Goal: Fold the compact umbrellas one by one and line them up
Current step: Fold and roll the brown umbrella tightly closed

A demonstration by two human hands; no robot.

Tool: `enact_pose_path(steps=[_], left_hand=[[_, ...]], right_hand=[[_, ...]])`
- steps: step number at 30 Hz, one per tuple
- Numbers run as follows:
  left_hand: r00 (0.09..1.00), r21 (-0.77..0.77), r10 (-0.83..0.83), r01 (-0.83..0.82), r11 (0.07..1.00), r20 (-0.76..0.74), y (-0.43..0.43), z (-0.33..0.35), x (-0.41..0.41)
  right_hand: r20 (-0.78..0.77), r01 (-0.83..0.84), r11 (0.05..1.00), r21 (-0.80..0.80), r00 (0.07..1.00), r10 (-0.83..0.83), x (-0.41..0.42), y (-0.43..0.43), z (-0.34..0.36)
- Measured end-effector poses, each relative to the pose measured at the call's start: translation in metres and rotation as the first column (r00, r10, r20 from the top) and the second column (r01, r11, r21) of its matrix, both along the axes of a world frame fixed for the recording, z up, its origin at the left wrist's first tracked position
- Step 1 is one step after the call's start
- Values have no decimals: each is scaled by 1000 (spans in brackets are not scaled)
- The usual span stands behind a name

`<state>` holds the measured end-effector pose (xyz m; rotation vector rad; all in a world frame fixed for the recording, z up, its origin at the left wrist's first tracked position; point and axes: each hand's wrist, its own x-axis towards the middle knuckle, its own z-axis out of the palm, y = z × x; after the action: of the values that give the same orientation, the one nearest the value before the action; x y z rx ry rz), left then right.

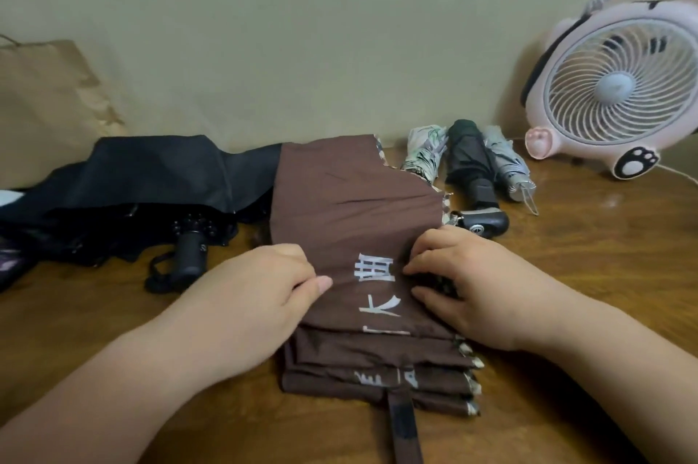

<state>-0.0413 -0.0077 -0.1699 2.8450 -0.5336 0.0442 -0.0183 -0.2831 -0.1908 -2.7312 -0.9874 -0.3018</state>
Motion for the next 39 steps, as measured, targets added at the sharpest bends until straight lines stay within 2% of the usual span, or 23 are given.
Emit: enact_pose_path(steps=[3, 5, 7, 9, 12, 14, 17, 24, 30, 31, 33, 36, 37, 39], left_hand=[[983, 78, 121, -133, 988, 141, 1, -2, 2], [972, 96, 95, -117, 988, 213, -2, -2, 0], [969, 102, 6, -32, 994, 247, -6, 0, -3], [977, 119, -111, 90, 989, 182, -9, 2, -3], [961, 157, -274, 275, 949, -27, -9, 2, 1], [936, 164, -314, 339, 926, -161, -5, 1, 3], [904, 159, -330, 381, 911, -271, -1, 1, 1], [890, 122, -309, 366, 923, -337, -8, -3, -11], [900, 103, -300, 346, 932, -316, -15, -13, -16], [902, 99, -305, 348, 932, -307, -14, -16, -15], [902, 95, -320, 360, 928, -289, -14, -20, -11], [902, 101, -337, 375, 922, -268, -16, -25, -4], [903, 98, -337, 374, 922, -266, -16, -26, -3], [899, 92, -340, 377, 922, -277, -16, -27, -1]], right_hand=[[-3, 16, 1000, 2, 1000, -16, 2, 1, 0], [-4, 21, 1000, -9, 1000, -21, 1, 3, 1], [-19, 19, 999, -29, 1000, -19, -1, 3, 2], [-52, 18, 998, -53, 998, -20, -3, 2, 3], [-111, 9, 996, -92, 994, -19, -7, -5, 4], [-163, -4, 995, -96, 987, -11, -9, -11, 5], [-248, 1, 997, -81, 968, -21, -12, -16, 8], [-272, 17, 996, -89, 961, -41, -11, -17, 11], [-230, -10, 994, -106, 973, -15, -15, -17, 16], [-207, -2, 998, -69, 978, -12, -16, -15, 20], [-164, 35, 991, 128, 986, -14, -17, -8, 34], [-87, 157, 877, 453, 988, -131, 5, 11, 66], [-98, 233, 844, 483, 972, -213, 21, 18, 76], [-142, 378, 816, 438, 925, -353, 61, 33, 90]])
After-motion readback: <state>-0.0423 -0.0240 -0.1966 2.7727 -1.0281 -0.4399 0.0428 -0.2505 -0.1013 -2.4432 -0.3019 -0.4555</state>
